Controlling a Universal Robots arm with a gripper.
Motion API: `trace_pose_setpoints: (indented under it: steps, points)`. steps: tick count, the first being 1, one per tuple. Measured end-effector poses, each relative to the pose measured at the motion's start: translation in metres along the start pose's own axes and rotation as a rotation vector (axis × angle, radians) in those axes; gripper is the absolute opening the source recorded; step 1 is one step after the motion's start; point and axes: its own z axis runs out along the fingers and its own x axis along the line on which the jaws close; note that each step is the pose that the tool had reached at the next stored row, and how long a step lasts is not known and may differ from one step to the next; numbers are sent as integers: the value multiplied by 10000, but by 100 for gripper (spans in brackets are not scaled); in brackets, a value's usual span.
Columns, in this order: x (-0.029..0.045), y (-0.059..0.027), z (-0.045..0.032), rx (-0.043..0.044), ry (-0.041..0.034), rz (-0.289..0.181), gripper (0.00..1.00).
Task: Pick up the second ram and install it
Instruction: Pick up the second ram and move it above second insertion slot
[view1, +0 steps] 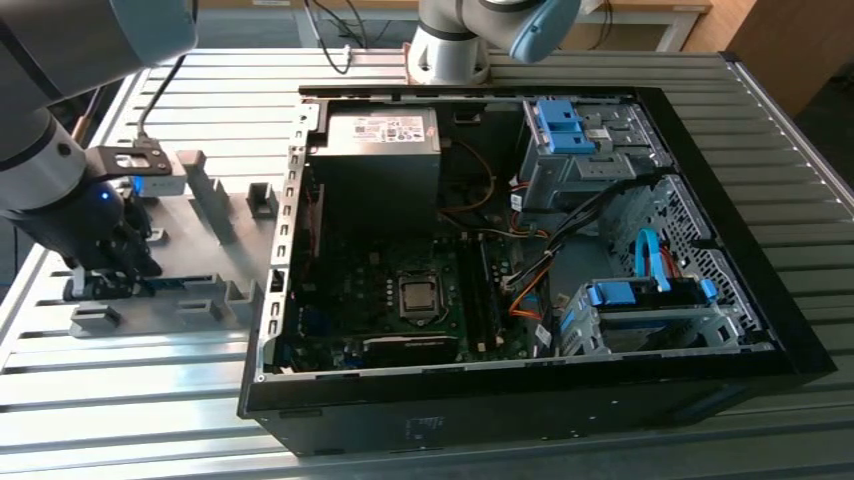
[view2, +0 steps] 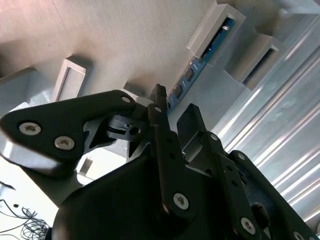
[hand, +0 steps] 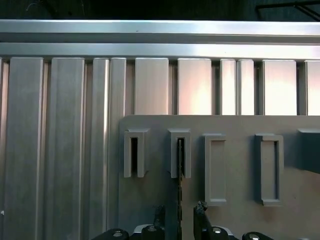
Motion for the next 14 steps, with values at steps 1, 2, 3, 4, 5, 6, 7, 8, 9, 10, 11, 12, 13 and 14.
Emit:
trace_pose_setpoints:
  steps: [1, 2, 3, 4, 5, 6, 7, 8, 9, 10, 11, 12, 13, 14]
  points:
    - [1, 0, 3, 1, 0, 0, 33]
    - [2, 0, 6, 1, 0, 0, 33]
    - [3, 0, 9, 2, 0, 0, 33]
    - [4, 1, 12, 2, -1, 0, 33]
    - [4, 2, 13, 2, 0, -1, 33]
    - [4, 2, 14, 1, 0, -2, 33]
    - [4, 3, 16, 1, 0, -2, 33]
    - [4, 4, 19, 1, 0, -1, 33]
    - [4, 4, 22, 1, 1, -1, 33]
    - [4, 3, 25, 1, 0, -1, 33]
    - [3, 3, 27, 2, 0, -1, 33]
    - [2, 4, 29, 2, 0, -1, 33]
    - [2, 4, 30, 1, 0, -1, 32]
    - [2, 4, 32, 1, 1, -1, 32]
